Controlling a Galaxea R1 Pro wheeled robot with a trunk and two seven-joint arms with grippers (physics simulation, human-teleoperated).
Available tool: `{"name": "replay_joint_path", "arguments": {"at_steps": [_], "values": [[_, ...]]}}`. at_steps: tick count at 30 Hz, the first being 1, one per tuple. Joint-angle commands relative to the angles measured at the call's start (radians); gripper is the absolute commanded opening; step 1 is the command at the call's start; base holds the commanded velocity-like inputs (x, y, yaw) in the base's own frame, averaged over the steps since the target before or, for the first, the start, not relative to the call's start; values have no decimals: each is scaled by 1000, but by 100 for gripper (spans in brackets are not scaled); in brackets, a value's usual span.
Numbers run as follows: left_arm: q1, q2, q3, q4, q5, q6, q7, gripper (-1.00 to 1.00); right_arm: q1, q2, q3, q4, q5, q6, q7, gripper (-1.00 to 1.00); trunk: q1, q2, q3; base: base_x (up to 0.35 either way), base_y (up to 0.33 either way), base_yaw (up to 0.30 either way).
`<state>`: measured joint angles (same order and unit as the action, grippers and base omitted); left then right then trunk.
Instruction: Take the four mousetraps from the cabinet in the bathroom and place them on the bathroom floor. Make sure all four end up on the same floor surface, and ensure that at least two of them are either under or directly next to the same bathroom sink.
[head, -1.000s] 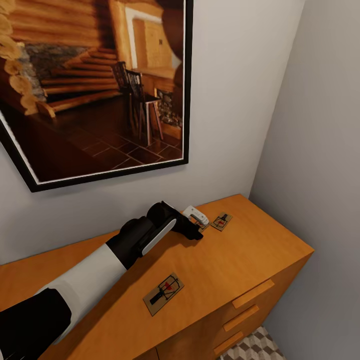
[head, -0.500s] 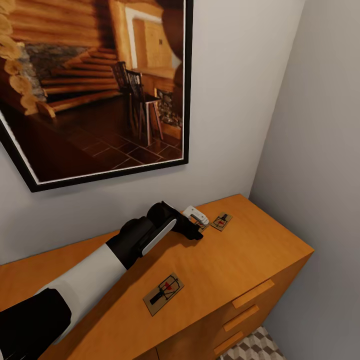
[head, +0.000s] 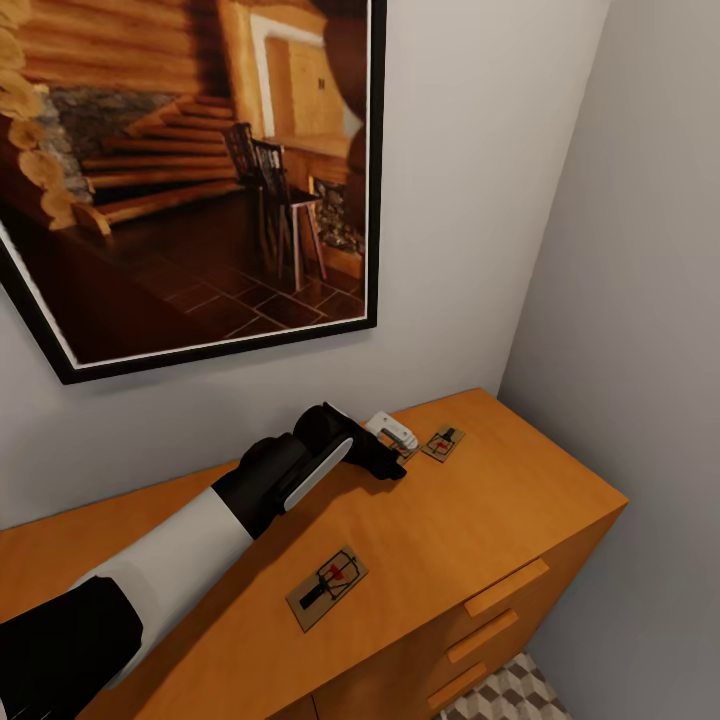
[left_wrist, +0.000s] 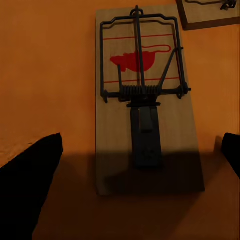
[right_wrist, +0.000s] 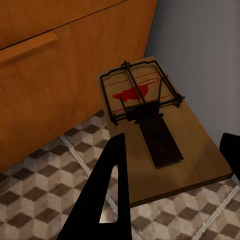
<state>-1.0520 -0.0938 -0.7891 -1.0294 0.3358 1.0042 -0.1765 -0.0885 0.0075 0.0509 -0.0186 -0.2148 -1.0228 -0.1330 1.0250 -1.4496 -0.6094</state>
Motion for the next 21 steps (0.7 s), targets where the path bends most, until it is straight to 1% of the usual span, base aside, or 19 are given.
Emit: {"name": "replay_joint_path", "arguments": {"at_steps": [1,21], "values": [[0,0,-1,67,-18,2,-9,-100,0,0,6,0,-2,-2,-7,-100,0,0,-1,0,0,0],[0,0,-1,66,-18,2,-9,-100,0,0,6,0,-2,-2,-7,-100,0,0,-1,0,0,0]]}}
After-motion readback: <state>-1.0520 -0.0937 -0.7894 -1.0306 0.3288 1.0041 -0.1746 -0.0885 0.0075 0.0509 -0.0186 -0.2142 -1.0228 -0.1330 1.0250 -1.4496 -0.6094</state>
